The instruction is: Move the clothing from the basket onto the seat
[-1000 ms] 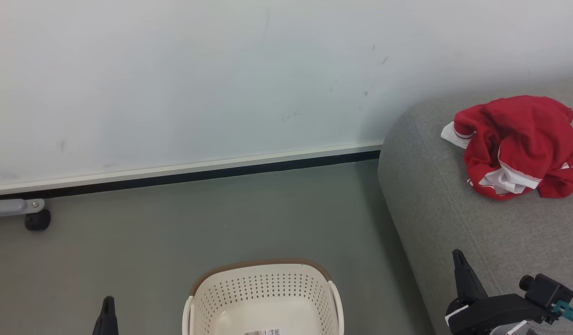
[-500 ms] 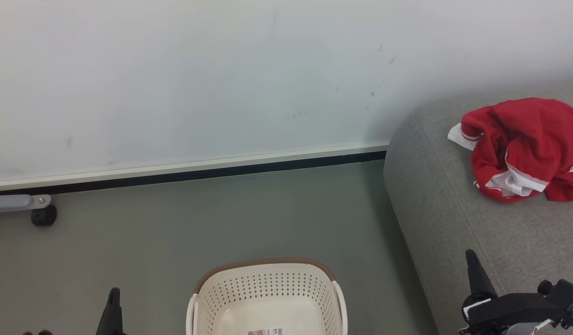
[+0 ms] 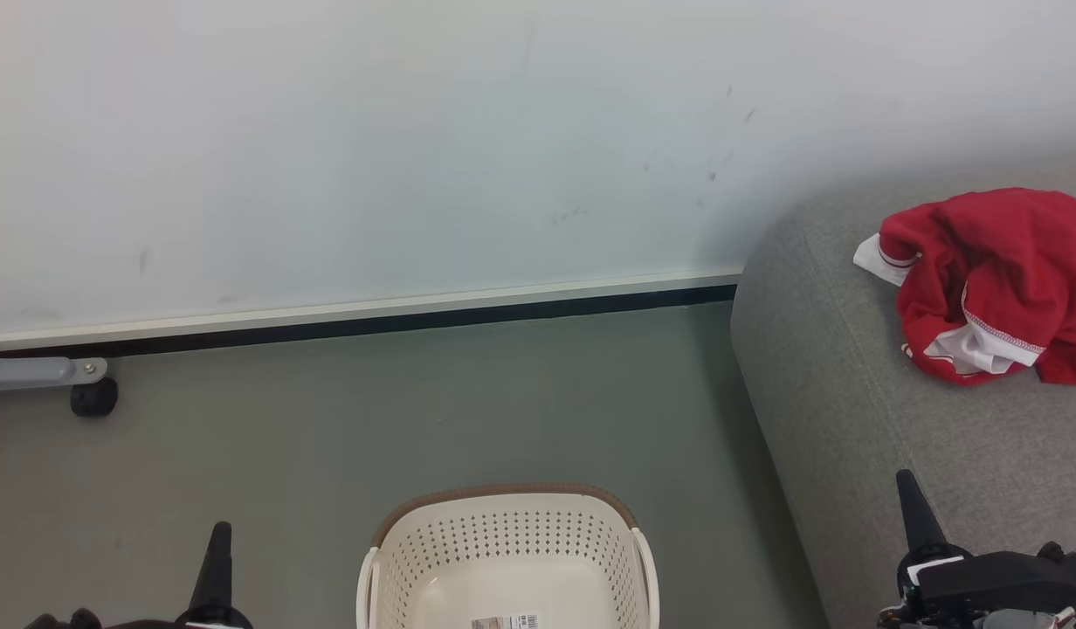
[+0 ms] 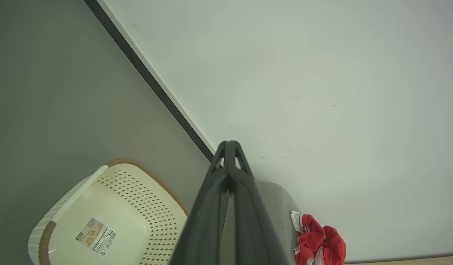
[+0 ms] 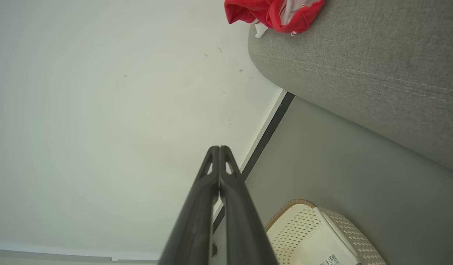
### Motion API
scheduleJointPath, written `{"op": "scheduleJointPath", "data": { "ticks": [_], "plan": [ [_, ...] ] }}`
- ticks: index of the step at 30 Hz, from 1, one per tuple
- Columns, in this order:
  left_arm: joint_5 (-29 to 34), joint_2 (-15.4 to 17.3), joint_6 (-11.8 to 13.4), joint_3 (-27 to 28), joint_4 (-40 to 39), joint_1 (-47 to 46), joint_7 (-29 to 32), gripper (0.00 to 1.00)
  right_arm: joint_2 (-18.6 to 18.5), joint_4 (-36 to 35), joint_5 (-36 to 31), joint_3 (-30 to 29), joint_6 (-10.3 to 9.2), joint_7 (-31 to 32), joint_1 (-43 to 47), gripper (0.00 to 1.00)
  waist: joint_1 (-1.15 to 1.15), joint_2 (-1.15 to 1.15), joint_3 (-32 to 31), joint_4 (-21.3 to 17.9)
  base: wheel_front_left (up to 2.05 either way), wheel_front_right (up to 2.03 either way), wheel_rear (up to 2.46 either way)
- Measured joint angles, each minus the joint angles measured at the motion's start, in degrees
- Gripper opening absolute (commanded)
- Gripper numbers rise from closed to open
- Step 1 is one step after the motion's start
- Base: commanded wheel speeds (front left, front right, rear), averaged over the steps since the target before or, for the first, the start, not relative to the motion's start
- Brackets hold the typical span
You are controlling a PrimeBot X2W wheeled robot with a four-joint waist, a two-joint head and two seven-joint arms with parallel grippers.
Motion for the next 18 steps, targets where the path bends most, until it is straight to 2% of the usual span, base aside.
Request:
{"op": "scheduleJointPath", "data": {
  "ticks": [18],
  "plan": [
    [-11.9,-1.4,-2.6,1.4,2.6,-2.8,3.5,0.0,1.5,0.4,12.9,-5.8,2.15,3.9,0.0,0.0,0.0,0.0,0.1,1.2,0.0,0.0,0.0]
  ]
}}
